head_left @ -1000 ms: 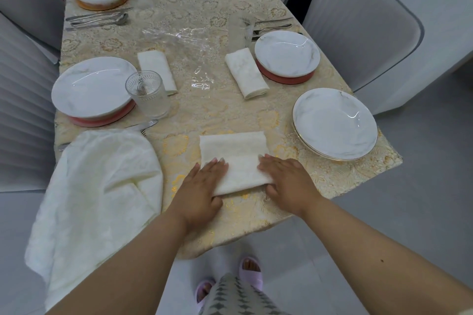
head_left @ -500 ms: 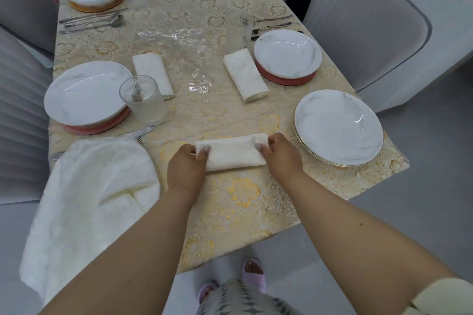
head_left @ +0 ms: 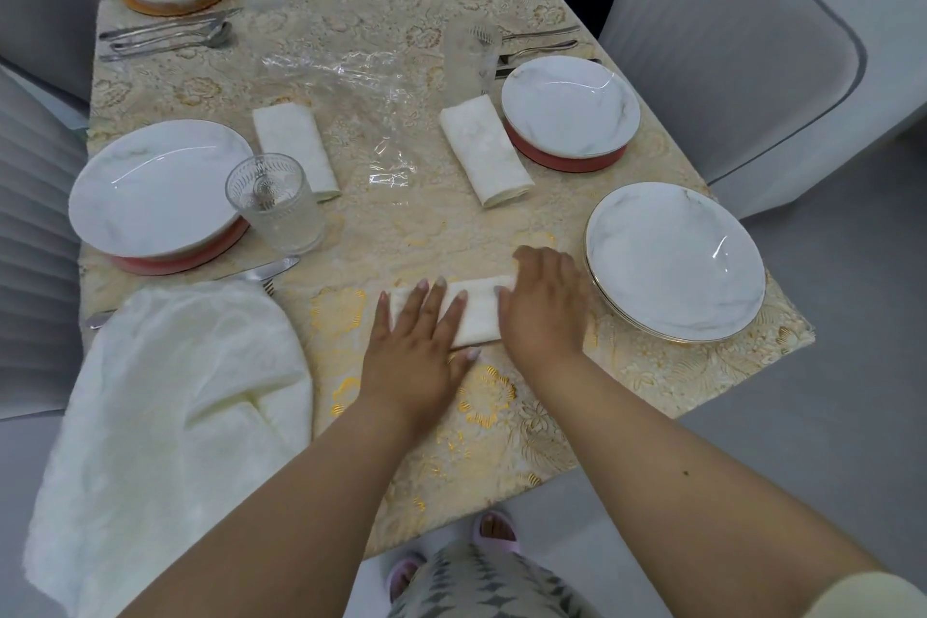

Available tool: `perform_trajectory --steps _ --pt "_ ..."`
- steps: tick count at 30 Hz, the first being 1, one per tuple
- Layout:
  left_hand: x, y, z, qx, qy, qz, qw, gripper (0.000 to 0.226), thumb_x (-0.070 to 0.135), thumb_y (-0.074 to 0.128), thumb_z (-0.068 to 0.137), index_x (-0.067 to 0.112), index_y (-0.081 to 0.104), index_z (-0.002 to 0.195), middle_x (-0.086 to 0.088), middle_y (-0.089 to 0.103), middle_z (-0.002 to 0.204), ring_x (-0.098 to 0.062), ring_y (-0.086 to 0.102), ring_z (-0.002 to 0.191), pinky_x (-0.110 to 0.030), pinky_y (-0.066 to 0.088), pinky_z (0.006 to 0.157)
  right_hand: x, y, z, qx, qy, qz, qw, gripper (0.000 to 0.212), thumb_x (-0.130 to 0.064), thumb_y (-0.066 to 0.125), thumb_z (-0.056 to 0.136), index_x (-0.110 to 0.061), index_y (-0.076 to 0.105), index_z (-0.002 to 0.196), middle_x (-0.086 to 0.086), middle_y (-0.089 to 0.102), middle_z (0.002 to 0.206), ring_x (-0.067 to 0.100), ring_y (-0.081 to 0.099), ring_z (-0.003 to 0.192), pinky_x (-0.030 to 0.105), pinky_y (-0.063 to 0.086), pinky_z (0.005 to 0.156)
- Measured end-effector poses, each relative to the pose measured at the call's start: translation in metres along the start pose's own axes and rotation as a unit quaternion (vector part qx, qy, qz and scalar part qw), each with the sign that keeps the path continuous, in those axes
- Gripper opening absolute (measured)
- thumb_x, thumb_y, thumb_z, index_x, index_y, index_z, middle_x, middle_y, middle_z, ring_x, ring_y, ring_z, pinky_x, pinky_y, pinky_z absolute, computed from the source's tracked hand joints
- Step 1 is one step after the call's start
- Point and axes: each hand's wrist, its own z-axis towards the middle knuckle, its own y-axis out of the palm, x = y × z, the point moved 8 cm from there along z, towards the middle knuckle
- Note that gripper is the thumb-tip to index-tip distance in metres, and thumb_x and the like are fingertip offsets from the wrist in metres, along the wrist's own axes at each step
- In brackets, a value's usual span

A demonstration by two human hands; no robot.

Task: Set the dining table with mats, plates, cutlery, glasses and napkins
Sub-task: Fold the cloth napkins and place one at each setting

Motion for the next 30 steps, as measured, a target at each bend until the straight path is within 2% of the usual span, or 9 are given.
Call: perform_trajectory --steps 2,6,10,14,16,19,23,26,30 --pt "-0.002 0.003 0.000 -0.002 -0.001 -0.005 1.000 0.073 0.063 0.000 0.095 0.023 0.021 0.152 -0.005 0.019 0.160 -0.021 0.009 0.148 -0.052 -0.003 0.116 -0.028 0.007 -0.004 -0.019 -0.124 0.040 0.991 0.044 -0.039 0.046 0.091 -0.014 0.058 0.125 0.005 0.062 0.123 0.026 0.054 0.120 0.036 0.027 0.102" --pt "-0.006 0.002 0.000 0.009 -0.014 -0.037 0.999 0.063 0.055 0.002 0.096 0.028 0.011 0.152 -0.001 0.012 0.161 -0.014 -0.004 0.147 -0.048 -0.006 0.117 -0.018 0.047 -0.016 -0.219 -0.127 0.057 0.966 0.079 -0.061 -0.015 0.085 -0.031 0.012 0.153 -0.013 0.012 0.160 0.007 -0.003 0.147 0.037 -0.008 0.118" --pt "-0.021 -0.002 -0.004 -0.009 -0.061 -0.096 0.993 0.072 0.054 -0.011 0.086 0.034 0.003 0.154 0.008 -0.004 0.162 -0.007 -0.018 0.144 -0.042 -0.012 0.118 0.000 0.059 -0.018 -0.238 -0.135 -0.013 0.962 0.074 -0.055 -0.018 0.082 -0.031 -0.008 0.152 -0.013 -0.007 0.160 0.010 -0.016 0.146 0.041 -0.011 0.118" --pt "-0.035 -0.021 0.010 -0.006 -0.120 -0.093 0.988 0.055 0.048 0.018 0.099 0.030 0.029 0.149 0.006 0.029 0.155 -0.021 0.018 0.144 -0.046 0.003 0.119 -0.001 0.056 -0.018 -0.265 -0.138 -0.043 0.953 0.080 -0.054 -0.022 0.077 -0.028 -0.012 0.151 -0.009 -0.012 0.160 0.015 -0.020 0.146 0.043 -0.013 0.117" --pt "-0.043 -0.033 0.026 -0.003 -0.138 -0.062 0.989 0.045 0.045 0.042 0.097 0.024 0.046 0.136 -0.001 0.047 0.137 -0.026 0.037 0.129 -0.045 0.020 0.114 -0.007 0.052 -0.016 -0.274 -0.156 -0.066 0.947 0.079 -0.054 -0.019 0.080 -0.024 -0.008 0.152 -0.007 -0.010 0.161 0.017 -0.020 0.146 0.043 -0.013 0.117" --pt "-0.053 -0.036 0.045 -0.104 -0.163 -0.060 0.979 0.046 0.050 0.056 0.090 0.019 0.052 0.124 -0.007 0.050 0.128 -0.030 0.040 0.122 -0.041 0.033 0.100 -0.014 0.044 -0.006 -0.270 -0.182 -0.095 0.941 0.060 -0.047 0.012 0.100 -0.020 0.006 0.154 -0.004 0.001 0.161 0.017 -0.013 0.147 0.044 -0.011 0.118" --pt "-0.046 -0.052 0.056 -0.101 -0.093 -0.187 0.973 0.021 0.032 0.069 0.084 0.018 0.056 0.093 -0.004 0.054 0.098 -0.026 0.052 0.099 -0.033 0.040 0.078 -0.028 0.026 0.007 -0.256 -0.193 -0.012 0.947 0.056 -0.044 0.046 0.095 -0.021 0.034 0.145 0.001 0.036 0.146 0.021 0.021 0.141 0.038 0.005 0.117" --pt "-0.034 -0.072 0.051 -0.077 -0.029 -0.334 0.939 0.026 0.015 0.075 0.079 0.016 0.049 0.074 0.003 0.051 0.070 -0.014 0.044 0.065 -0.026 0.031 0.054 -0.033 0.012 0.014 -0.257 -0.198 0.033 0.945 0.044 -0.043 0.053 0.092 -0.018 0.051 0.128 0.006 0.050 0.123 0.025 0.039 0.119 0.033 0.029 0.096" --pt "-0.026 -0.104 0.048 -0.075 -0.043 -0.450 0.889 0.034 0.009 0.084 0.070 0.014 0.050 0.072 -0.001 0.050 0.065 -0.011 0.040 0.055 -0.018 0.029 0.043 -0.027 -0.021 0.014 -0.248 -0.173 0.120 0.945 0.030 -0.045 0.053 0.093 -0.016 0.051 0.088 -0.002 0.049 0.086 0.020 0.046 0.084 0.030 0.031 0.062"
